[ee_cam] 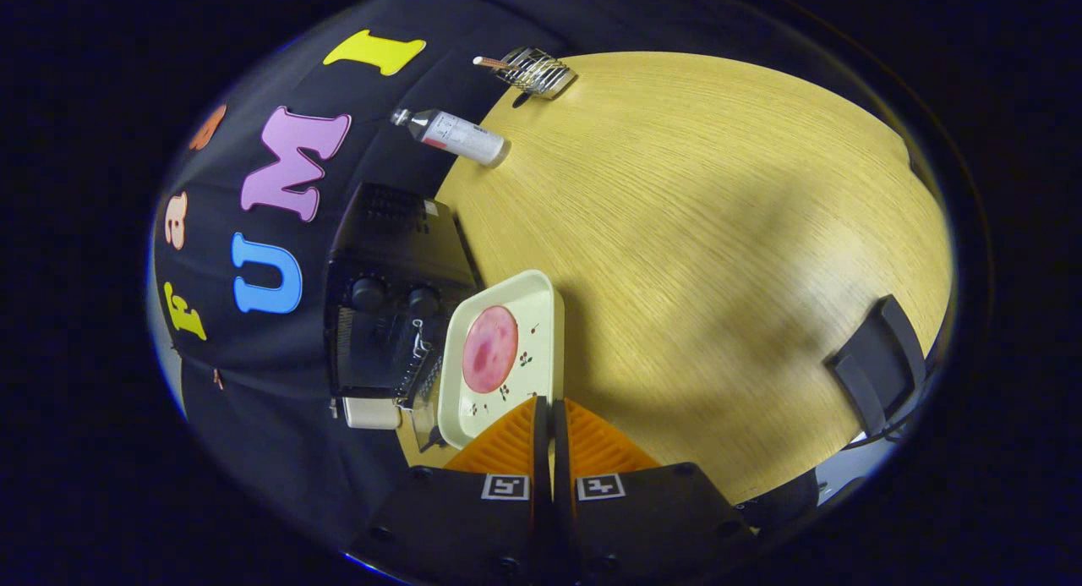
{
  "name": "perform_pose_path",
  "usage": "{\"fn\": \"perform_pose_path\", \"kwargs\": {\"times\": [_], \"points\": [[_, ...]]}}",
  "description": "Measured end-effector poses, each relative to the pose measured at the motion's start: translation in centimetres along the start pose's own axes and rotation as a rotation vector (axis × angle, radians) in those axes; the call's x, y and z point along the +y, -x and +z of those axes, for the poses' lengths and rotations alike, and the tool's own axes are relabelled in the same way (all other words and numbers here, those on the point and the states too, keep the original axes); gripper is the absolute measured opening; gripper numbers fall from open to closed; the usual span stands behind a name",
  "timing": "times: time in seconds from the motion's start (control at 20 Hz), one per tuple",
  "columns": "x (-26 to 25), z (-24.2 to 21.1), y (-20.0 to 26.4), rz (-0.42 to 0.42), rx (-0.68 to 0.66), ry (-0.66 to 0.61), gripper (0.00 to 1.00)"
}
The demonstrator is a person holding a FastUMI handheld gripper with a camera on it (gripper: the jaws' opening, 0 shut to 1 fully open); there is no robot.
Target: Open the toaster oven, put the food inside, and close the toaster oven door.
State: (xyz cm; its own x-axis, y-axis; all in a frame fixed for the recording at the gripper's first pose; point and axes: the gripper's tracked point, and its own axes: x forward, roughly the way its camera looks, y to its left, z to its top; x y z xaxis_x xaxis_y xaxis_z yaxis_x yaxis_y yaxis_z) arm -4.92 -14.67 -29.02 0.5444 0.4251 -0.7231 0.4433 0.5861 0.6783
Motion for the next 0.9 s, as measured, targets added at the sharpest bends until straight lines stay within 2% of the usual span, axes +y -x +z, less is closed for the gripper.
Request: {"fn": "perform_pose_path", "kwargs": {"times": [0.2, 0.45, 0.7, 0.9], "points": [[2.4, -0.3, 2.1, 0.038, -0.031, -0.006, 0.06], [7.4, -3.4, 2.6, 0.086, -0.053, 0.041, 0.06], [12.5, -7.9, -1.4, 0.107, -0.071, 0.078, 0.06], [15.7, -9.1, -6.2, 0.103, -0.124, 0.071, 0.06]]}}
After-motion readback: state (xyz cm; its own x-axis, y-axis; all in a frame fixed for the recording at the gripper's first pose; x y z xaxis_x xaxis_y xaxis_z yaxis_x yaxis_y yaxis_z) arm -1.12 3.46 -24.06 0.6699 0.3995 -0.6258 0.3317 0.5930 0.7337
